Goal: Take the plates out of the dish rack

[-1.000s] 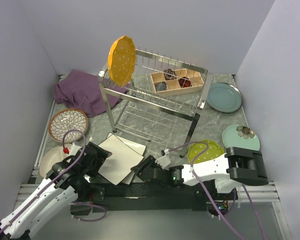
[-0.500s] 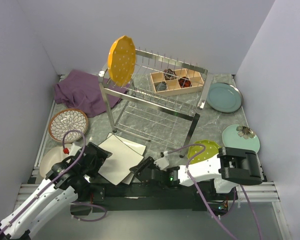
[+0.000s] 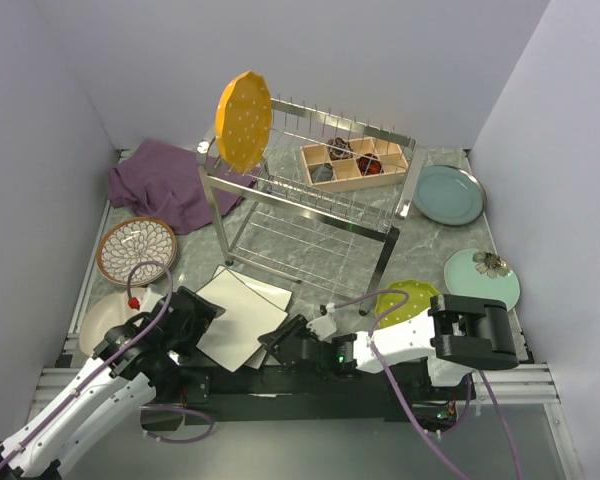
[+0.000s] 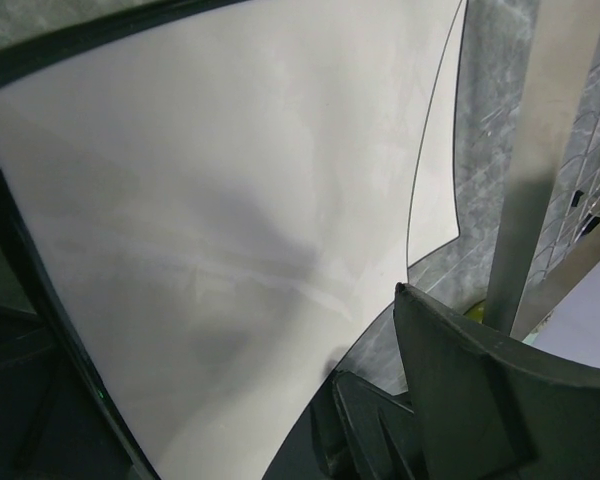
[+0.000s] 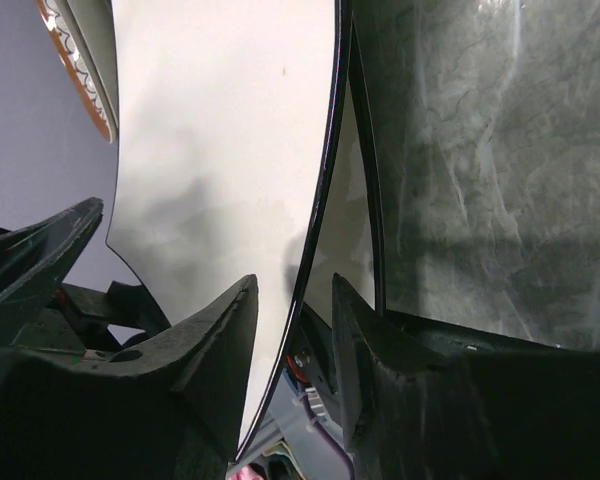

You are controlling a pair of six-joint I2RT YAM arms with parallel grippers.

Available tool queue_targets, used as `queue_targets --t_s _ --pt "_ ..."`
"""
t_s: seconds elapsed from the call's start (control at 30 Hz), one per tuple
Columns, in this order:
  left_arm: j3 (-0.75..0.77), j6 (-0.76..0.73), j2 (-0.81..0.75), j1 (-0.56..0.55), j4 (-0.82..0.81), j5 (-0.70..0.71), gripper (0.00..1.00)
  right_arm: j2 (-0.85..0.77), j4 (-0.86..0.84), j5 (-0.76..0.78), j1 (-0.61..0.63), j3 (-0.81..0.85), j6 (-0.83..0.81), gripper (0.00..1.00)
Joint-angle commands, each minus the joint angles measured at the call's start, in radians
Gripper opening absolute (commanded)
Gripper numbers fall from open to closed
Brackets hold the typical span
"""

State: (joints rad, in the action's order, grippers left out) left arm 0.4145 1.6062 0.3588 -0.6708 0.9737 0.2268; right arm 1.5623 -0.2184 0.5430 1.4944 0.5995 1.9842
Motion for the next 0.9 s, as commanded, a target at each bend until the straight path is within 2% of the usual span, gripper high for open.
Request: queue_targets --t_s 0.0,0.3,0.4,0.43,0.6,0.63,0.87 --pt "0.007 -0.005 0.014 0.004 -0.07 -0.023 0.95 0.001 -0.022 0.06 0.003 -0.017 0.07 0.43" --pt "-0.006 0.009 -0.02 0.004 -0.059 -0.021 0.95 0.033 -0.067 0.066 0.004 -0.033 0.1 0.39" --pt "0.0 0.006 -0.017 0.004 -0.053 -0.018 0.95 0.033 -0.082 0.078 0.001 -0.047 0.107 0.32" --pt "0.001 0.006 -0.017 0.002 -0.052 -0.012 0.95 0.03 -0.085 0.084 0.003 -0.05 0.108 0.26" --pt "0.01 -0.005 -0.004 0.004 -0.04 0.006 0.96 0.022 -0.073 0.129 0.003 -0.064 0.119 0.08" --pt "0.017 -0.005 -0.001 0.004 -0.036 0.009 0.96 0.016 -0.069 0.133 0.003 -0.066 0.119 0.02" --pt "0.07 0.008 0.008 0.004 0.048 0.045 0.99 -0.015 -0.059 0.198 -0.008 -0.093 0.122 0.0"
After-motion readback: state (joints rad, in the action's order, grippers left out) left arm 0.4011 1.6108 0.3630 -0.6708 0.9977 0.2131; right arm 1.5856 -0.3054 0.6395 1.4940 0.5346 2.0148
